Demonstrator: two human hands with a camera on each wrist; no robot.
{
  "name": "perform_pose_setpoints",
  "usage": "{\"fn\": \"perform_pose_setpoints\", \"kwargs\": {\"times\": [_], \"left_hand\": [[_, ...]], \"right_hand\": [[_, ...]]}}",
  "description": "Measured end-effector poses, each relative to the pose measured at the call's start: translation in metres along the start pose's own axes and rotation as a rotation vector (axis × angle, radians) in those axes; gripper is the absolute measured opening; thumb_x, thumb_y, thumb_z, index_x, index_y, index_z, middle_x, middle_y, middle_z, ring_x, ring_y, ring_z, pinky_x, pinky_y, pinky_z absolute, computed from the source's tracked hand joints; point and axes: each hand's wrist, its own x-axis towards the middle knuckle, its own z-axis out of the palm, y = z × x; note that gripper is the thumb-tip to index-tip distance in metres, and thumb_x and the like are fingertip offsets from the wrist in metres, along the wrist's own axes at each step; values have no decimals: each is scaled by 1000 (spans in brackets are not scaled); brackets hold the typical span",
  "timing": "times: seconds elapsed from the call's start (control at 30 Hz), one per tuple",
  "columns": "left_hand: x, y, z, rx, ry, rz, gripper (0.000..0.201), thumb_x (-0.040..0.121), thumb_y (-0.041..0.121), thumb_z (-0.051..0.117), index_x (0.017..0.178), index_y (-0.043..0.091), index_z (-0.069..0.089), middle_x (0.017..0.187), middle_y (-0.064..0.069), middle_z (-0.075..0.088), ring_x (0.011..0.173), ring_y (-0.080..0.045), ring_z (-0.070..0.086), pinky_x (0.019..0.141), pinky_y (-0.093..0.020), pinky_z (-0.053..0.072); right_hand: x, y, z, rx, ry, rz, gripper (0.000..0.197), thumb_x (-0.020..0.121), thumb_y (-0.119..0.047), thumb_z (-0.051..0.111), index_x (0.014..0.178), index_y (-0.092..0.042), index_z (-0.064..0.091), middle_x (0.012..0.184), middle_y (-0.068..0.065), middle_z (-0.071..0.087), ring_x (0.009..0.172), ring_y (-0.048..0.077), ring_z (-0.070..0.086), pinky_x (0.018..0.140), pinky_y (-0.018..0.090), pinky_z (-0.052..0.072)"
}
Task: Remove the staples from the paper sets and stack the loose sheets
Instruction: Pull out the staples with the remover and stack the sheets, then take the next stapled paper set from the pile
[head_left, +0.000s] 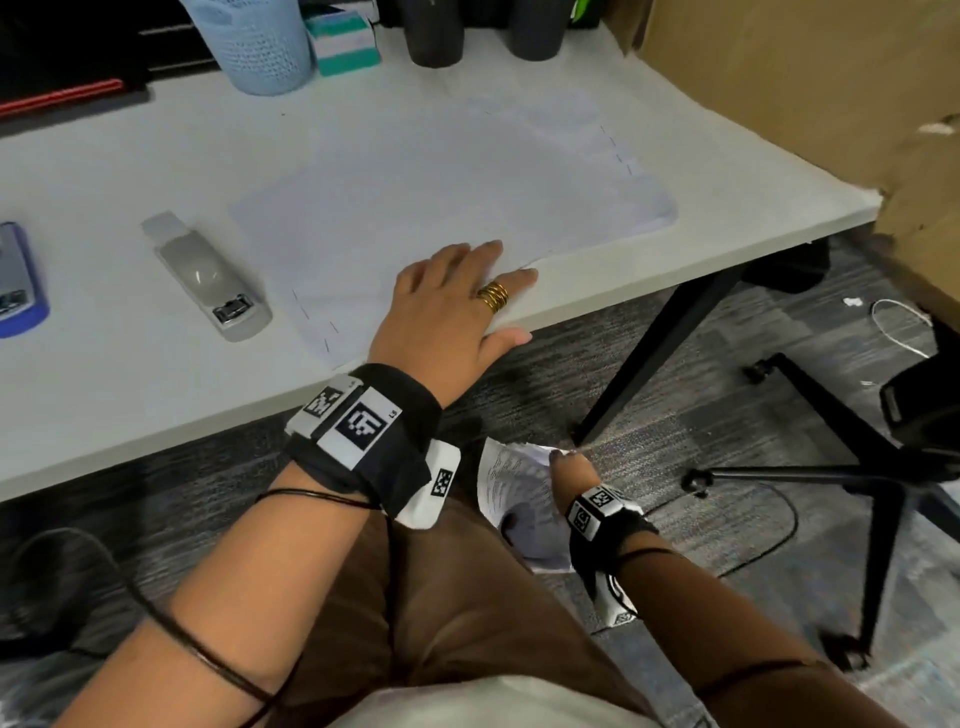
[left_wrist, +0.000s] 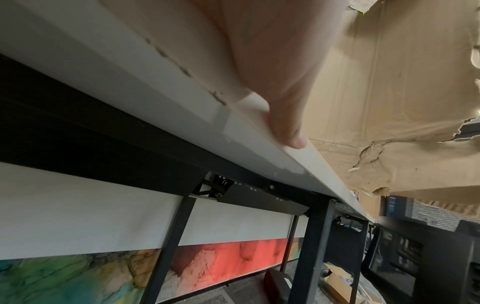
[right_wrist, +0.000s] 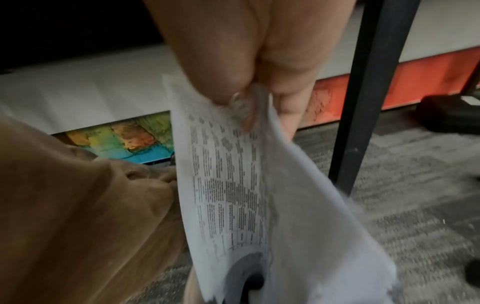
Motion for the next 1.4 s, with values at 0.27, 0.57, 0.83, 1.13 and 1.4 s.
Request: {"fn": "perform_pose_setpoints", "kwargs": {"times": [0.27,0.57,0.83,1.13,1.4], "left_hand": [[0,-1,-1,-16,-19,-6,58,90,59,35,144,39,25,154,3,22,138,-24,20,108,-39,15],[-7,5,-9,-11,47,-169,71,81,72,41,141,37,30,127,8,46,114,-18,39,93,-36,24],[-14,2,-16,-31,27,-198,61,82,72,40,134,41,44,117,8,47,111,-17,39,91,-35,22],[-22,-12,-17,-222,-22,-113,45,98,46,31,139,32,40,122,6,45,114,-16,35,95,-32,23],[-22,-18,-18,-422,23,-124,38,96,42,42,131,30,52,123,7,51,117,-15,39,99,-31,25]], "right_hand": [[-4,1,7,127,130,-43,57,92,-49,45,132,-11,35,129,13,49,117,32,50,90,37,43],[-67,-38,-133,469,1186,-273,34,89,-35,41,73,-12,61,64,1,60,53,20,56,50,22,34],[-76,-47,-226,321,891,136,54,90,-44,51,125,-3,50,129,18,47,117,35,39,95,40,34],[-71,-58,-268,573,630,188,50,86,-31,65,121,2,53,124,19,57,116,34,53,91,33,43],[-90,-71,-256,864,913,-97,42,90,10,43,129,-4,48,117,20,58,98,17,52,71,5,30]]}}
